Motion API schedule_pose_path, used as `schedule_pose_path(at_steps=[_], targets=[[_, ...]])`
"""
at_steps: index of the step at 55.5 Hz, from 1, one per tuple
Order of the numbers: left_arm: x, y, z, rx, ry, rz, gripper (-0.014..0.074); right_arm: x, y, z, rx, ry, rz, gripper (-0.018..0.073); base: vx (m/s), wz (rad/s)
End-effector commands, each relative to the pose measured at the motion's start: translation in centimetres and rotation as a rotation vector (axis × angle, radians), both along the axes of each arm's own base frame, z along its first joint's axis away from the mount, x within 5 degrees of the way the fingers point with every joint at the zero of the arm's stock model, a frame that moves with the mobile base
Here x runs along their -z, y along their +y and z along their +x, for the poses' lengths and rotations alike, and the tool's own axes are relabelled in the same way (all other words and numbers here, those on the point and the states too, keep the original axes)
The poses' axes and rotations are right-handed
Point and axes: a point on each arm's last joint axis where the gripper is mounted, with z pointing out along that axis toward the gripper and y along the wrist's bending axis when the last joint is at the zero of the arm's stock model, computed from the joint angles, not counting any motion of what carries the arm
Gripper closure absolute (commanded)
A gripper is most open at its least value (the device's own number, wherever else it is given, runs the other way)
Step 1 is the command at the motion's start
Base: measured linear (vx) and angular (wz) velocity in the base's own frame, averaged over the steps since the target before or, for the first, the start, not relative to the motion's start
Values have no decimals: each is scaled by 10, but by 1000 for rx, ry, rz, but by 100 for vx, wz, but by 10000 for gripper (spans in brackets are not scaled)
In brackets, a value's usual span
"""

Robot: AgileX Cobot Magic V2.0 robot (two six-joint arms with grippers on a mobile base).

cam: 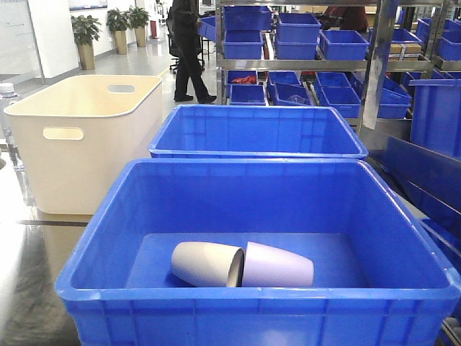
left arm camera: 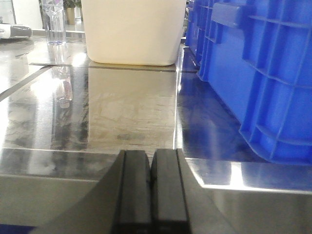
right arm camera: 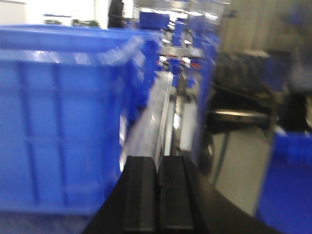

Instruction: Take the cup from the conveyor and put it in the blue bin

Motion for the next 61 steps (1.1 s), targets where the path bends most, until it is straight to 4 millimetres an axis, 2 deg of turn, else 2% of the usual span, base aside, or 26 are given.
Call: schedule_pose_path(at_steps=[1, 2, 5, 11, 17, 61], targets=[[-4, 0, -1, 3, -86, -11, 603, 7, -3, 2, 43, -117, 87, 570, 0, 0], [-4, 0, -1, 3, -86, -11, 603, 14, -3, 3, 47, -116, 105, 569, 0, 0], [-5, 0, -1, 3, -87, -11, 603, 19, -4, 2, 62, -69, 102, 568, 0, 0], [-5, 0, -1, 3, -87, -11, 603, 21, -4, 3, 65, -38, 31, 568, 0, 0], [-5, 0, -1, 3, -87, -11, 603, 23, -4, 3, 68, -18, 30, 568, 0, 0], [-5, 0, -1, 3, -87, -11, 603, 23, -4, 3, 68, -18, 30, 568, 0, 0]])
